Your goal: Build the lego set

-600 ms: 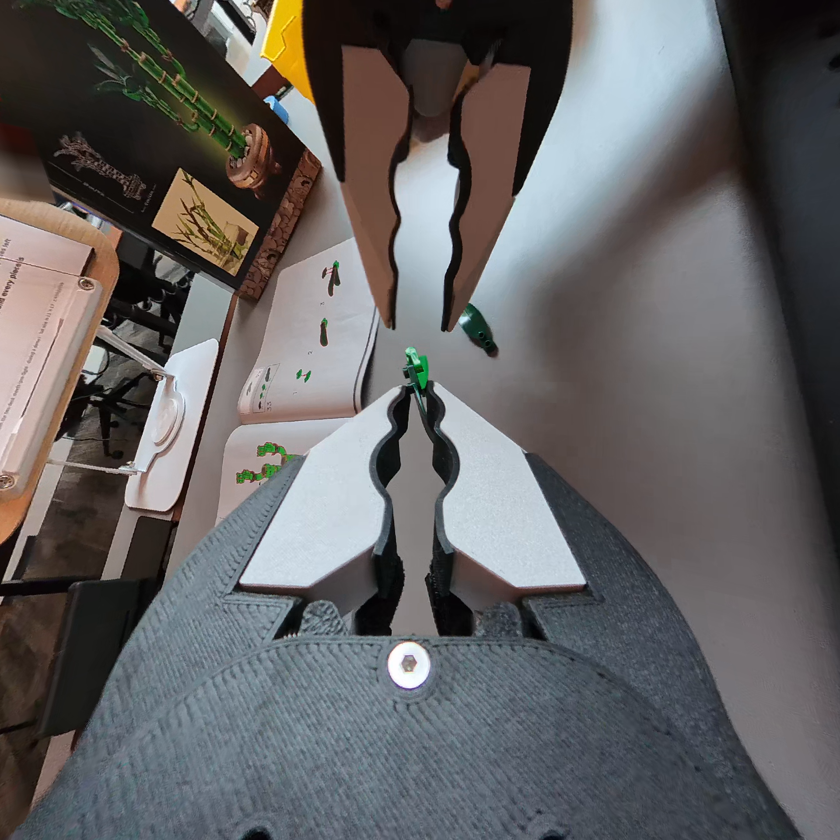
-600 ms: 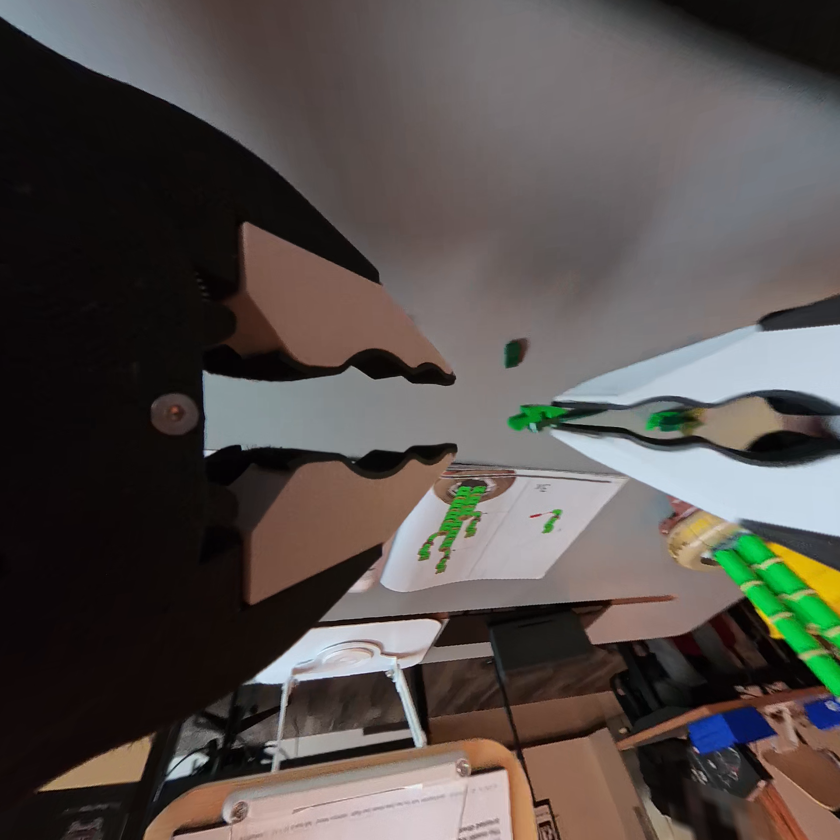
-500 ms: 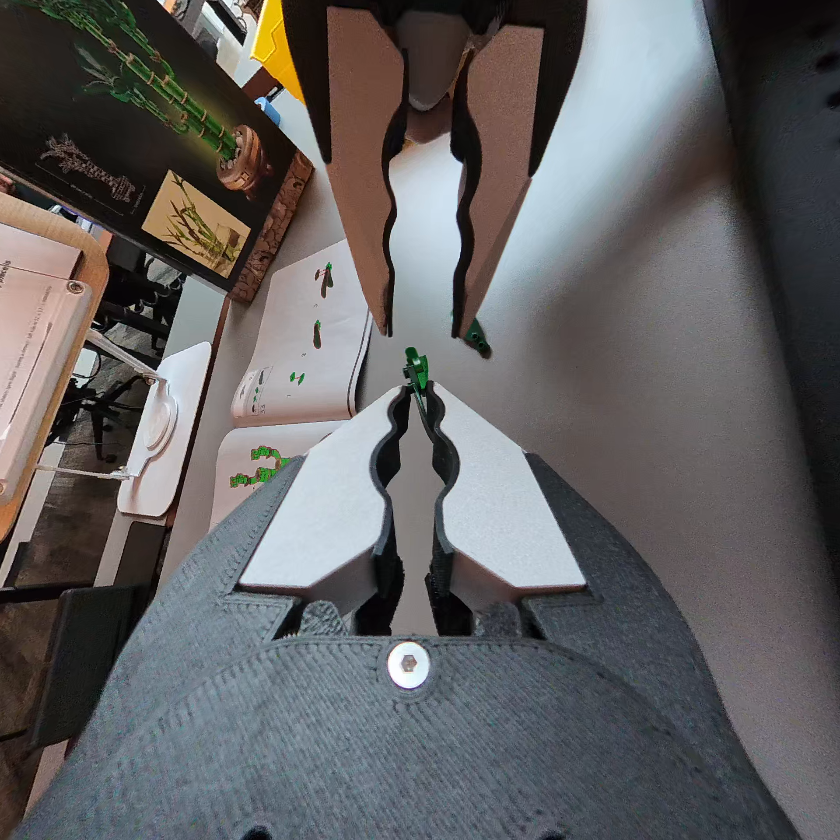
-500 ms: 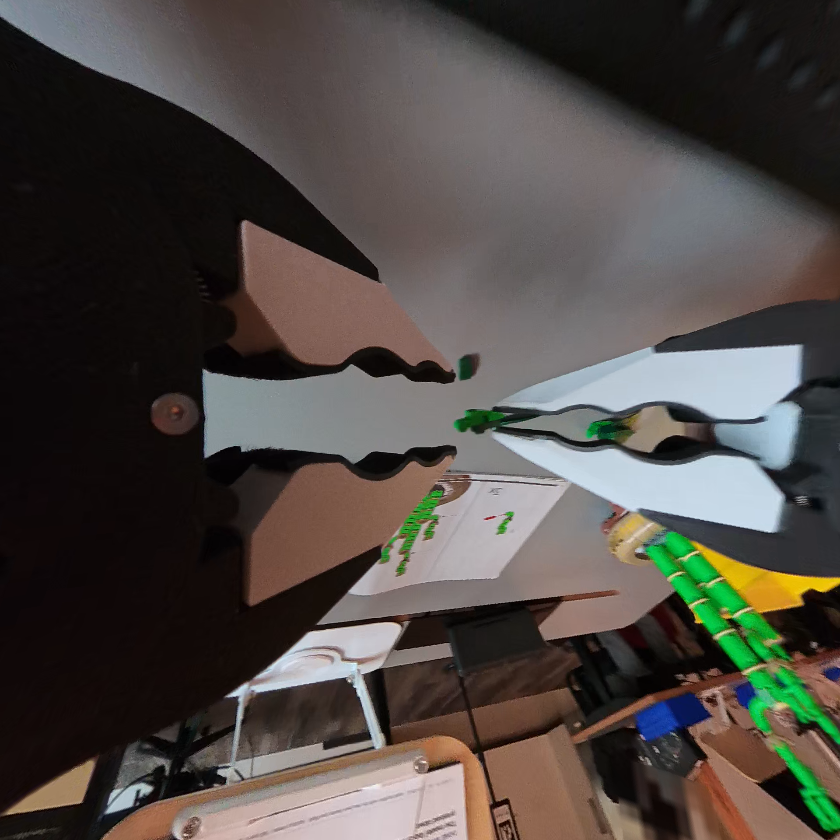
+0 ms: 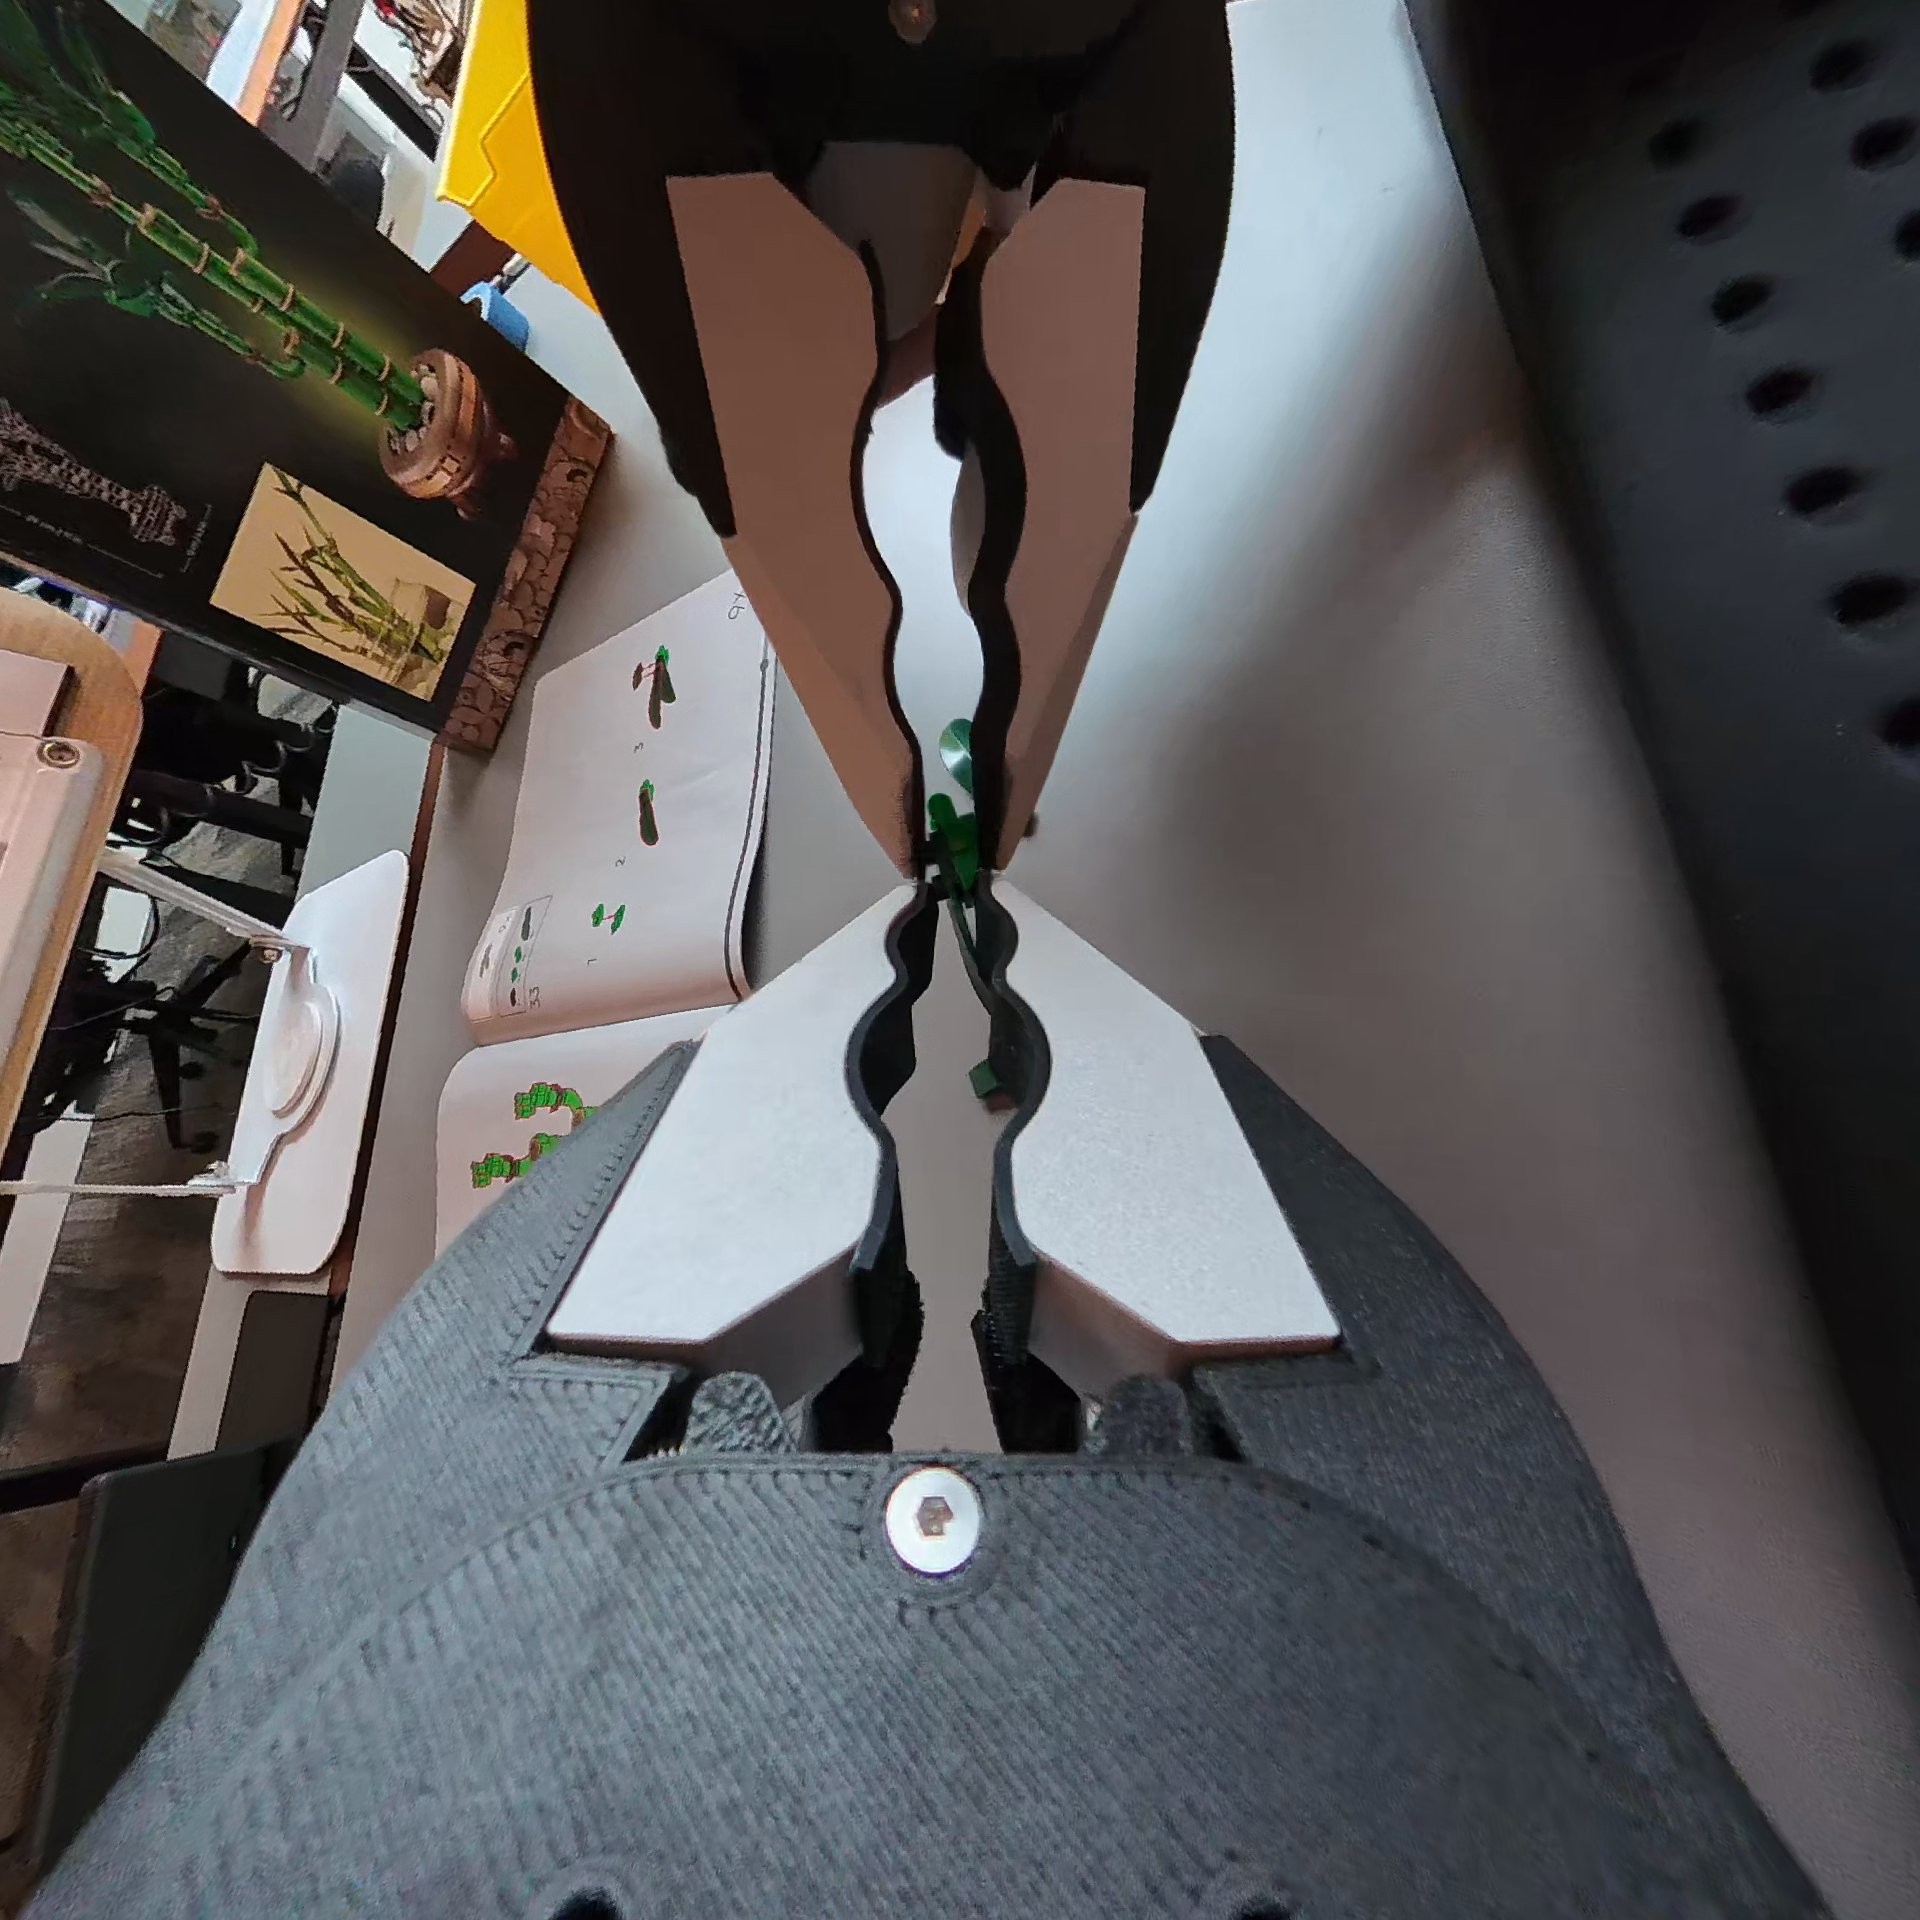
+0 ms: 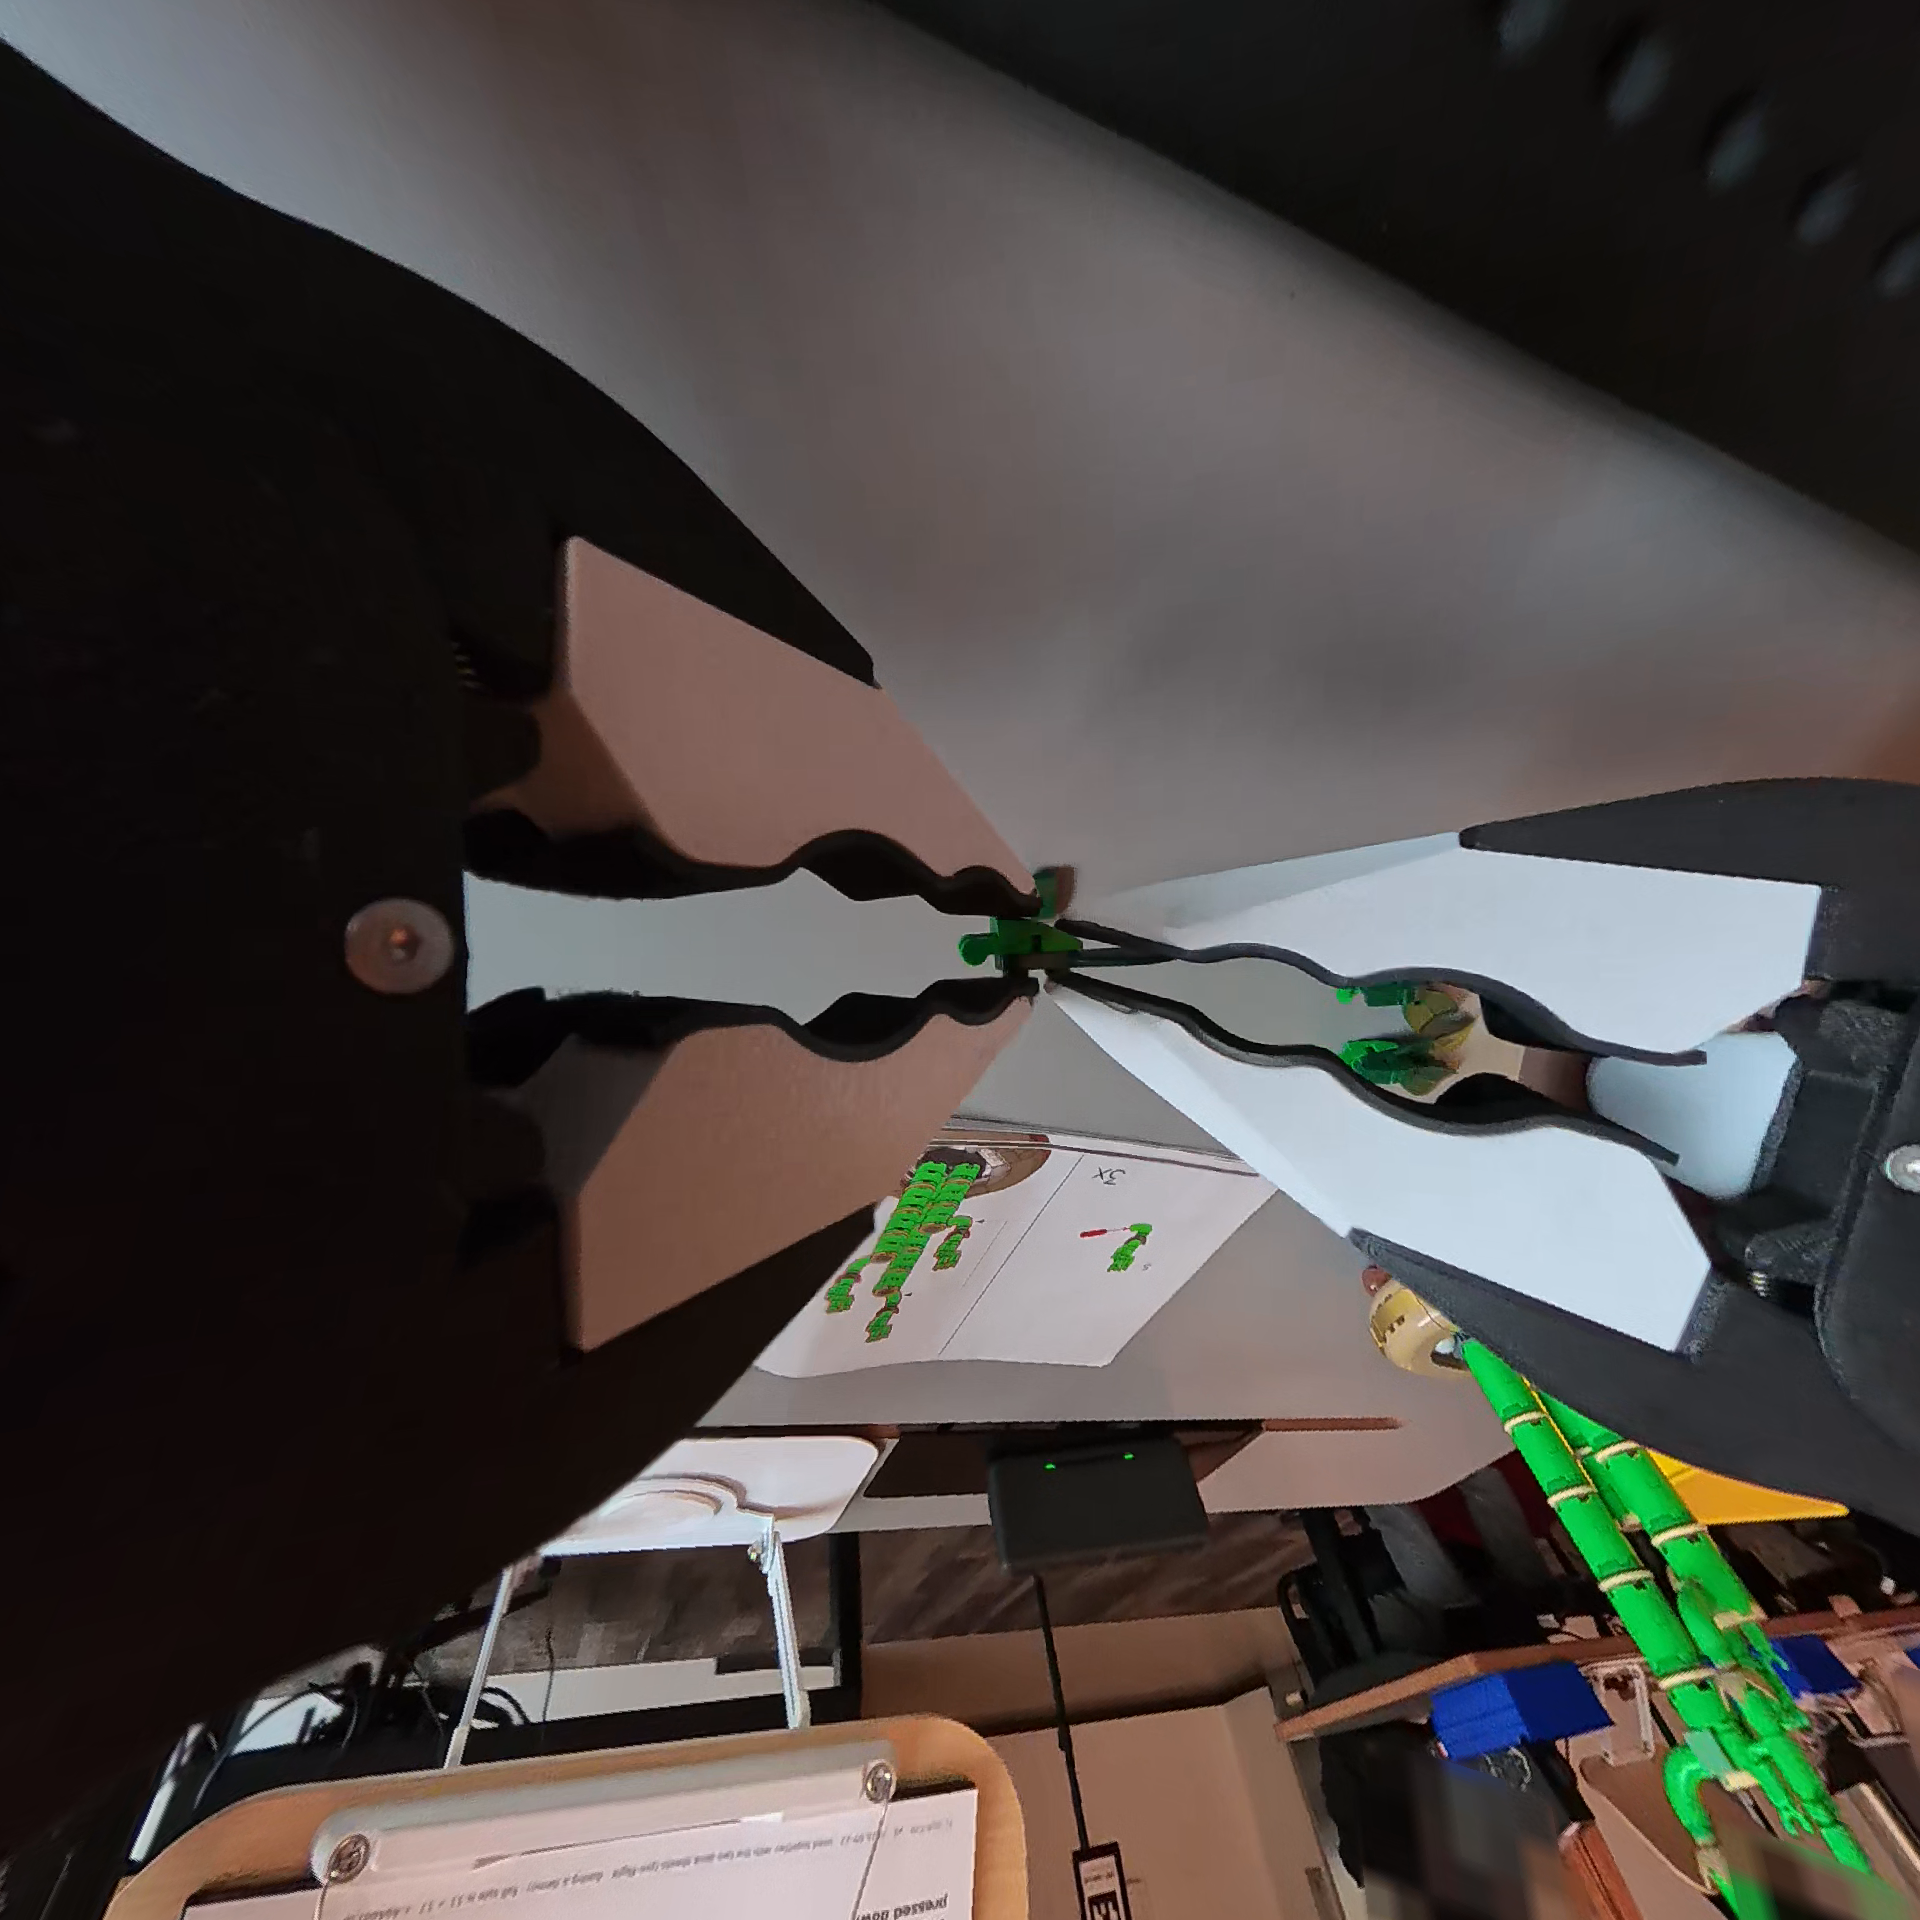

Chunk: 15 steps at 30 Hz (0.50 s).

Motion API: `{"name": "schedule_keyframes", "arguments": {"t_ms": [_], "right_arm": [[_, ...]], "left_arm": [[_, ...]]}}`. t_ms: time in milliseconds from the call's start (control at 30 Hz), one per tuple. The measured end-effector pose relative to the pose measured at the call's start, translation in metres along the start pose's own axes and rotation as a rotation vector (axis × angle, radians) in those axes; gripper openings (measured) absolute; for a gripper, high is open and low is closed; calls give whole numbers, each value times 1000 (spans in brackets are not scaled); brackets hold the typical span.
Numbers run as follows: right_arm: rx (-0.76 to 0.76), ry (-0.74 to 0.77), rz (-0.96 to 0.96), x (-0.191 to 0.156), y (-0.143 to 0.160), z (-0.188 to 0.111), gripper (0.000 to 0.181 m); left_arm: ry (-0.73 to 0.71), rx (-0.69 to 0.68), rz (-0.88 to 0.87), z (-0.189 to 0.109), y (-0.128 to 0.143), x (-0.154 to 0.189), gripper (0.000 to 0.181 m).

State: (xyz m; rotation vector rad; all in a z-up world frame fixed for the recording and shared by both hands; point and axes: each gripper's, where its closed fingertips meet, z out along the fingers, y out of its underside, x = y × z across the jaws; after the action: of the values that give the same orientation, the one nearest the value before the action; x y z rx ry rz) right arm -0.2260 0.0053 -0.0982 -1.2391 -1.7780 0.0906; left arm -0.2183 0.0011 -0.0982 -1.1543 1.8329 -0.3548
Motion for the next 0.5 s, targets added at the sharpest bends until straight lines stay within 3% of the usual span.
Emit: {"name": "schedule_keyframes", "arguments": {"t_ms": [300,500], "right_arm": [[-40,-6,49,4,-2,-5,8],[38,-40,109,1,-3,-2,10]], "left_arm": [[-22,30,-1,-2,-5,-3,6],[14,16,-31,-3,-2,-1,5]]}}
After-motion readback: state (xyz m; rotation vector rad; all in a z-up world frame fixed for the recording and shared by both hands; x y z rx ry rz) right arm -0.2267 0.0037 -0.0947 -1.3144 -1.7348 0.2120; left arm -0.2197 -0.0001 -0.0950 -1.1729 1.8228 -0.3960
